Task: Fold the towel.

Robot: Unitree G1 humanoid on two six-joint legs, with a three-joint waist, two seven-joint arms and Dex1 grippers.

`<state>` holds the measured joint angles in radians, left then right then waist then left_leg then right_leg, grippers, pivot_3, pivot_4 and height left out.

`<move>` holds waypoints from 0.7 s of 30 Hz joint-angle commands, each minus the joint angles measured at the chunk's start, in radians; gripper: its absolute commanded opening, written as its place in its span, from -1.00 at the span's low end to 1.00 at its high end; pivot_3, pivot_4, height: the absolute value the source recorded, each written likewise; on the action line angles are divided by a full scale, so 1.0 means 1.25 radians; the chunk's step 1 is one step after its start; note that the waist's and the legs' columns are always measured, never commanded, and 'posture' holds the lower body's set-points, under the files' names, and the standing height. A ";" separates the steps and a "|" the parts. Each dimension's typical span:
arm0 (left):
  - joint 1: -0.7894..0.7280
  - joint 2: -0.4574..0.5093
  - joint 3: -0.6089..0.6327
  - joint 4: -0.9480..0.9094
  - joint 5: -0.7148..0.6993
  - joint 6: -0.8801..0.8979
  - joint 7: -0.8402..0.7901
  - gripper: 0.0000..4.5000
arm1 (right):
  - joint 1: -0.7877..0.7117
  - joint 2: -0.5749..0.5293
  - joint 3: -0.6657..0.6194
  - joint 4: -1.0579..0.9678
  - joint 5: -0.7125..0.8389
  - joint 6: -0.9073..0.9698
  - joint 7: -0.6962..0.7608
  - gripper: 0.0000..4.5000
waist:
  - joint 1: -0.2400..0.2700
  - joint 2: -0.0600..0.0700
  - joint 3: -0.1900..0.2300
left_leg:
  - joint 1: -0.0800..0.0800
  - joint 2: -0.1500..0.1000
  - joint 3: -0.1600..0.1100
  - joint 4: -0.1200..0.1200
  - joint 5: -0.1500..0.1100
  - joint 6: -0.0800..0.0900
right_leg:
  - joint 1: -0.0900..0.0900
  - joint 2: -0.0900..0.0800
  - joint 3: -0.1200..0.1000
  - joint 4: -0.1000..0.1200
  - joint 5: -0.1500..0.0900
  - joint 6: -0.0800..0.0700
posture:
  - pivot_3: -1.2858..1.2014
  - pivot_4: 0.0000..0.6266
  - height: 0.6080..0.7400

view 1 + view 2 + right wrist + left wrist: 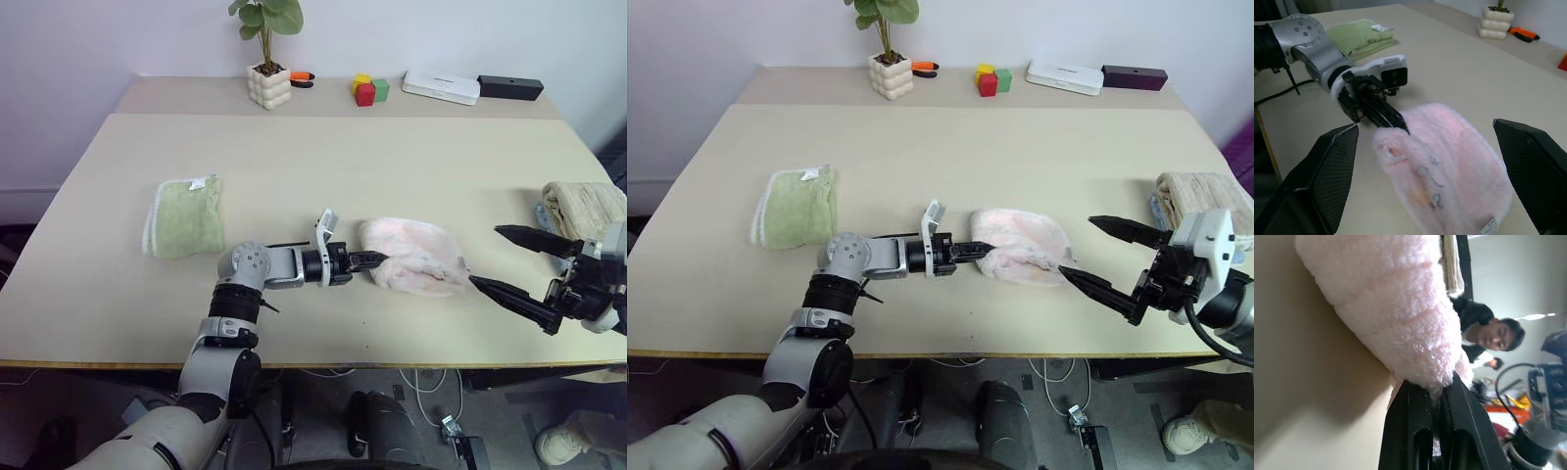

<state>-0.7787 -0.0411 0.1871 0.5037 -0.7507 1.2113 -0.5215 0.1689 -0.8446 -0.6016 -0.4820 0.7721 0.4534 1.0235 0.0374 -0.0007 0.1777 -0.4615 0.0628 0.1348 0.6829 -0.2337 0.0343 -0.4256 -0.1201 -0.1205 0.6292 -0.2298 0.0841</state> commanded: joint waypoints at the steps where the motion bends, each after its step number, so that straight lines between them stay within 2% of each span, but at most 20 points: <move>1: -0.011 0.011 0.023 -0.049 0.003 -0.097 -0.026 -0.98 | -0.024 0.006 0.002 -0.030 0.029 -0.001 -0.018 1.00 | 0.000 0.000 0.000 | 0.000 0.000 0.000 0.000 0.000 0.000 | 0.000 0.000 0.000 0.000 0.000 0.000 | 0.03 -0.52 1.00; 11: -0.059 0.054 0.137 -0.131 -0.022 -0.303 0.024 -0.98 | -0.098 0.041 0.066 -0.026 0.086 0.013 -0.056 1.00 | 0.001 0.000 0.000 | -0.001 0.000 0.000 0.000 0.000 0.000 | 0.000 0.000 0.000 0.000 0.000 0.000 | 0.03 -0.52 1.00; 21: -0.122 0.213 0.221 -0.108 0.007 -0.476 0.072 -0.98 | -0.189 0.067 0.162 0.008 0.089 0.020 -0.072 1.00 | 0.000 0.000 0.000 | -0.001 0.000 0.001 0.000 0.000 0.000 | -0.001 0.001 0.000 0.000 0.001 0.002 | 0.03 -0.52 1.00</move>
<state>-0.9114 0.2062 0.4397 0.3963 -0.7469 0.6529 -0.4423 -0.0539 -0.7614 -0.3960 -0.4727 0.8784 0.4867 0.9289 0.0375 -0.0010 0.1781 -0.4624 0.0627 0.1358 0.6826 -0.2335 0.0344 -0.4264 -0.1190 -0.1204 0.6296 -0.2281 0.0870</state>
